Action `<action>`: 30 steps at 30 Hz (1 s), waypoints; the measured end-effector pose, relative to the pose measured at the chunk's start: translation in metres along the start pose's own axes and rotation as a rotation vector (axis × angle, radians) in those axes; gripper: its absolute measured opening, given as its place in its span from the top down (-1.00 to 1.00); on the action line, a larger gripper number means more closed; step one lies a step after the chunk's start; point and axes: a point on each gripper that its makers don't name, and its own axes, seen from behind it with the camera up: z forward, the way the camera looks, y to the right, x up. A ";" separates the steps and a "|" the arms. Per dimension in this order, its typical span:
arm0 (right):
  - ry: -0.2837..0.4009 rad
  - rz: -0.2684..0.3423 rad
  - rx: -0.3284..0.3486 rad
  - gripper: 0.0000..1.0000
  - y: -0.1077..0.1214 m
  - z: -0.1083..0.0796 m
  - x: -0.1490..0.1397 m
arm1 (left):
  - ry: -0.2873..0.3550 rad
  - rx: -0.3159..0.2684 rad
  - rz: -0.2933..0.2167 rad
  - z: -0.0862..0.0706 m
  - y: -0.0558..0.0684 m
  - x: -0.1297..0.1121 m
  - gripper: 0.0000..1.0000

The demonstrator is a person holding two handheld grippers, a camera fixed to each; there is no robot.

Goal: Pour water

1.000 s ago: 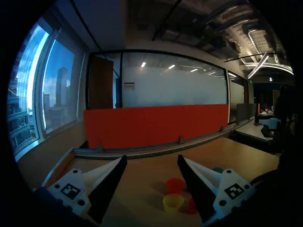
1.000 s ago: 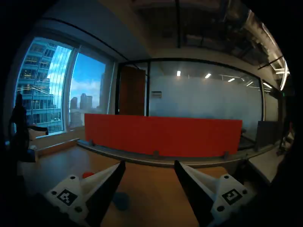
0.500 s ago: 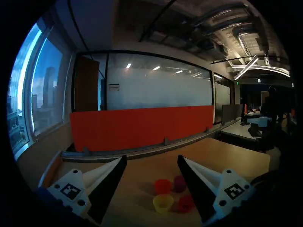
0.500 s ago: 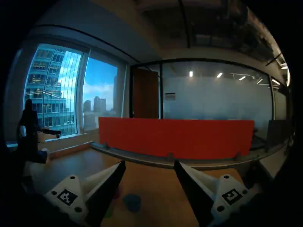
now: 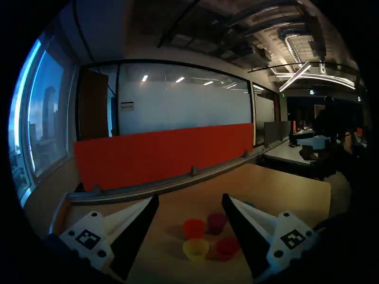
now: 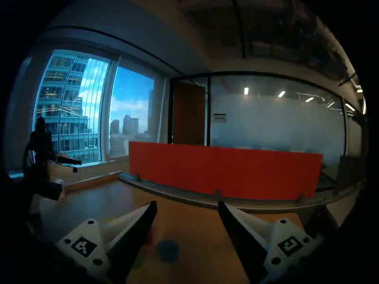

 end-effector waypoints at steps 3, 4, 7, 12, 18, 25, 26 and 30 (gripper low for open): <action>-0.007 -0.004 0.011 -0.99 -0.002 0.000 0.001 | -0.016 -0.023 0.006 0.002 0.006 -0.004 -0.99; -0.010 -0.005 0.014 -0.99 -0.002 0.000 0.000 | -0.021 -0.031 0.008 0.003 0.008 -0.005 -0.99; -0.020 -0.010 0.024 -0.99 -0.004 0.000 -0.001 | -0.033 -0.057 0.013 0.005 0.014 -0.008 -0.98; -0.043 -0.022 0.036 -0.99 -0.006 0.001 -0.007 | -0.052 -0.096 0.026 0.008 0.021 -0.012 -0.99; -0.077 -0.044 0.046 -0.99 -0.006 0.001 -0.016 | -0.088 -0.135 0.051 0.010 0.031 -0.023 -0.98; -0.105 -0.058 0.048 -0.99 -0.006 0.002 -0.024 | -0.117 -0.201 0.087 0.013 0.055 -0.034 -0.98; -0.108 -0.058 0.049 -0.99 -0.007 0.002 -0.025 | -0.120 -0.213 0.091 0.014 0.059 -0.035 -0.98; -0.128 -0.055 0.057 -0.99 -0.008 0.002 -0.032 | -0.143 -0.256 0.104 0.016 0.074 -0.045 -0.99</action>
